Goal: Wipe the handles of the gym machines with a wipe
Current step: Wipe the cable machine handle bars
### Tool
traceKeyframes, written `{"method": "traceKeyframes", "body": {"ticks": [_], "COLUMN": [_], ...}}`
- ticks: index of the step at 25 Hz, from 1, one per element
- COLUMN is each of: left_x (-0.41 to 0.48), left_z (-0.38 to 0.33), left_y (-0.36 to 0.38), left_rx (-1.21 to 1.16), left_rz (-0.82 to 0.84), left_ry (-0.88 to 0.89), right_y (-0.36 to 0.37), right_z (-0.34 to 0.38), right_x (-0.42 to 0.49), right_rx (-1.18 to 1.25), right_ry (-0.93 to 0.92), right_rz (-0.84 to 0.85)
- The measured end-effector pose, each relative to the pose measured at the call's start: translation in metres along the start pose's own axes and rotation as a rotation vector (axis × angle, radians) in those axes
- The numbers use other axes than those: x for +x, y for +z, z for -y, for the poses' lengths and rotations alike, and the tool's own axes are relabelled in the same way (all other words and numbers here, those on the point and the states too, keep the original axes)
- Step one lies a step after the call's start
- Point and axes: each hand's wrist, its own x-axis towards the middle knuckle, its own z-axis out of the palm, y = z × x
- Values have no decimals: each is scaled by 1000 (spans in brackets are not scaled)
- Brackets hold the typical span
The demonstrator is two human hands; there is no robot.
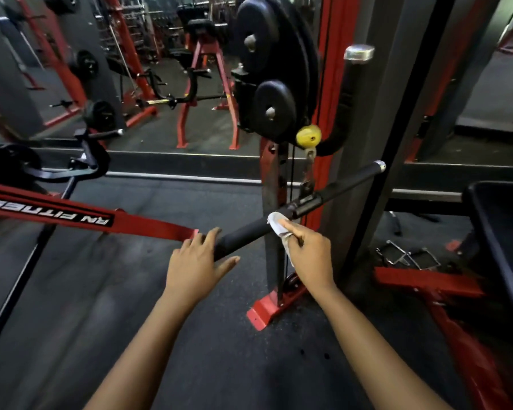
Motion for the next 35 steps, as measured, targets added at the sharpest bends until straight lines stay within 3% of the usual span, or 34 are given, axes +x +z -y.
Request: {"method": "traceKeyframes", "body": {"ticks": [2,5,13,17,23,28,30,33,35], "left_x": [-9,-5,-15,-27,-44,-48,-48,-50,-52], "left_z": [30,51,72,88,108,119,121,122,122], "left_y": [-3,-3,8,10,16,19,16,12,11], "left_rx": [-49,-398,-631,-667,-755,-807,-820,-859,-864], "left_rz": [83,273,313,314,289,288,310,327,325], "left_ry": [-9,24,129,147,125,79,84,87,84], "right_y": [20,47,67,70,135,151,130,102,108], "right_z": [13,25,11,6,32,59,52,39,37], "right_x": [-14,-35,-16,-2,-60,-109,-85,-42,-40], "right_rx": [31,34,-229,-377,-396,-459,-431,-287,-282], "right_ry": [-9,-5,73,155,10,-250,-154,196,217], "right_rz": [-35,-112,-476,-365,-363,-206,-296,-429,-435]}}
